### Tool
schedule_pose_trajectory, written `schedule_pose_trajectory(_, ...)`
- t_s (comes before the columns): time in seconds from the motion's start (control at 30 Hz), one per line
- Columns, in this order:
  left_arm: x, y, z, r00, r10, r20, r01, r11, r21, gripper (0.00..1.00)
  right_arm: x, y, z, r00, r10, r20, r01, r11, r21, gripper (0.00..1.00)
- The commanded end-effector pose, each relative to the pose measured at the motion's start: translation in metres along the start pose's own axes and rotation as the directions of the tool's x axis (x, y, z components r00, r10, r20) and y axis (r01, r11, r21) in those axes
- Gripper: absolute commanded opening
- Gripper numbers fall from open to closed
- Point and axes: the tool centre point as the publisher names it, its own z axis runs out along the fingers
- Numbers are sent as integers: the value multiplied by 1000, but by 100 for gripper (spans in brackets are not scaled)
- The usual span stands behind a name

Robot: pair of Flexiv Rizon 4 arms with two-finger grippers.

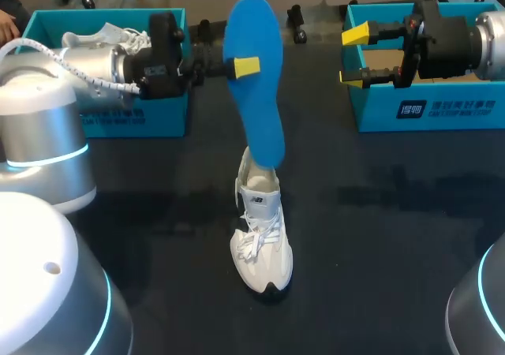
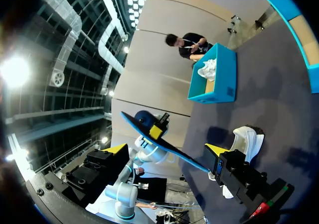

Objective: Take the shoe out of the shoebox, open the shoe tongue, remove and reinsert the insole, then place the shoe into the shoebox

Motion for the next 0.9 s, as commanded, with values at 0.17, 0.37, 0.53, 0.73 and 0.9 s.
schedule_pose_trajectory(0.17, -2, 0, 3, 695, -704, 148, 717, 694, -64, 0, 0, 0, 1, 1000, 0, 2, 0, 1000, 0, 100)
schedule_pose_trajectory(0.37, -11, 9, 5, 556, -818, 148, 831, 548, -91, 0, 4, 1, 0, 999, -6, 39, 6, 1000, -9, 100)
schedule_pose_trajectory(0.53, -21, 16, 9, 448, -886, 120, 892, 436, -117, 0, 15, 1, 0, 989, 0, 147, 5, 999, -32, 100)
schedule_pose_trajectory(0.73, -36, 24, 14, 372, -919, 127, 926, 360, -112, 0, 25, -4, 2, 977, 21, 214, -10, 999, -51, 100)
schedule_pose_trajectory(0.9, -46, 27, 17, 280, -954, 111, 956, 266, -125, 0, 32, -8, 3, 963, 40, 266, -27, 998, -53, 100)
